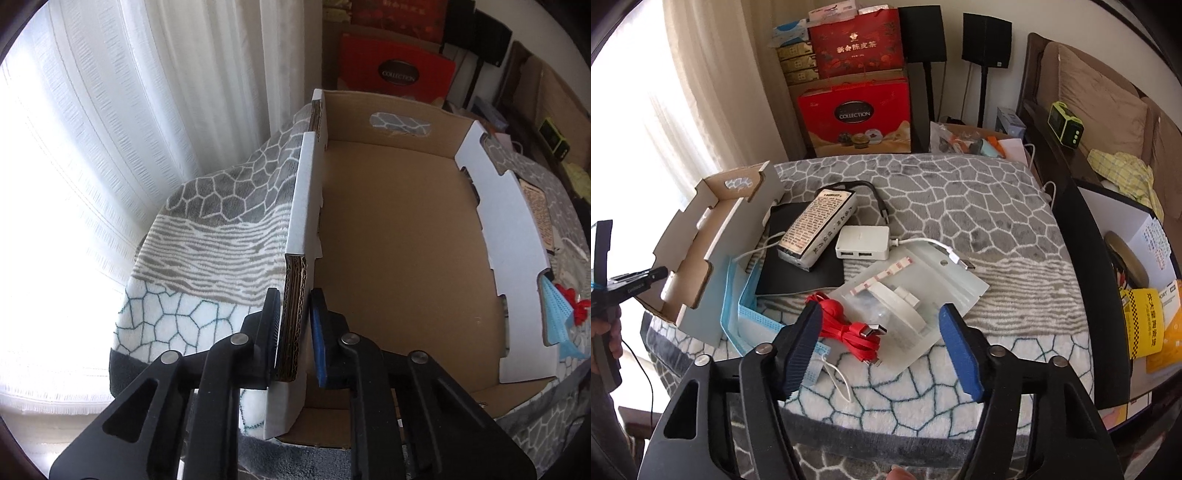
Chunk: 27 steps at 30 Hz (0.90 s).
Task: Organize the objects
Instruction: 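Move the left tool to the cardboard box wall and grasp it, then grasp the white-labelled boxed item with the right tool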
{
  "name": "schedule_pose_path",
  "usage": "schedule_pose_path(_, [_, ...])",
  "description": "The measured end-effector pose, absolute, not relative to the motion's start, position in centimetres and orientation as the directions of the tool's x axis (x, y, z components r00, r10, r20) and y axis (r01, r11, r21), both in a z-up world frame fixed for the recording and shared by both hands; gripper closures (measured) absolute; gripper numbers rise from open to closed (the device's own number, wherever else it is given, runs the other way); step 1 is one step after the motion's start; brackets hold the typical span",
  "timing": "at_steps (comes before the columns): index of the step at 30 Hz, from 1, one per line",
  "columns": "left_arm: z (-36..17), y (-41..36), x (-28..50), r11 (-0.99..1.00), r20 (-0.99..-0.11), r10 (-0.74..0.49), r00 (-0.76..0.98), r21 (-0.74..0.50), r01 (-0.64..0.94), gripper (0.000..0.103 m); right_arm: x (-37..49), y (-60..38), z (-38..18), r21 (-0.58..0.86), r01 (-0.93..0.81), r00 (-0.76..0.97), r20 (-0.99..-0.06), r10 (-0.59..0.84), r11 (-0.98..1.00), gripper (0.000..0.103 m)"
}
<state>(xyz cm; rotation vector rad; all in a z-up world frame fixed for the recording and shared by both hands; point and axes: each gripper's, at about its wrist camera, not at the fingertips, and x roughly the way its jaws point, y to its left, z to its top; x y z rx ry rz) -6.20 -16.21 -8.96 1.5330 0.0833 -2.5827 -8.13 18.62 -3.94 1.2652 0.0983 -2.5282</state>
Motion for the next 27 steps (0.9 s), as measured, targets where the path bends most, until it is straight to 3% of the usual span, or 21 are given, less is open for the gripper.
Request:
schedule_pose_path(5, [-8.8,-16.3,-6.1,-0.994,-0.876,-0.060,-0.478,0.007,0.111,0.091,-8.3,17.7,-4.3,0.044,0.345,-0.555,-0.796,-0.241,-0.938,0.058])
schedule_pose_path(10, [-8.7,-17.3,-5.7,-0.996,-0.876,-0.034,-0.482,-0.010,0.089,0.092,-9.1,17.8,-4.2,0.070,0.351,-0.546,-0.795,-0.265,-0.934,0.058])
schedule_pose_path(17, [-8.6,-17.7,-5.1,-1.000,-0.875,-0.021,-0.483,0.016,0.015,0.092,-11.7,17.9,-3.5,0.149,0.345,-0.507,-0.801,-0.318,-0.927,0.043])
schedule_pose_path(27, [-8.3,-16.4,-4.9,-0.995,-0.868,0.013,-0.496,0.038,-0.091,0.091,-18.4,14.8,-3.9,0.235,0.356,-0.424,-0.822,-0.380,-0.904,0.043])
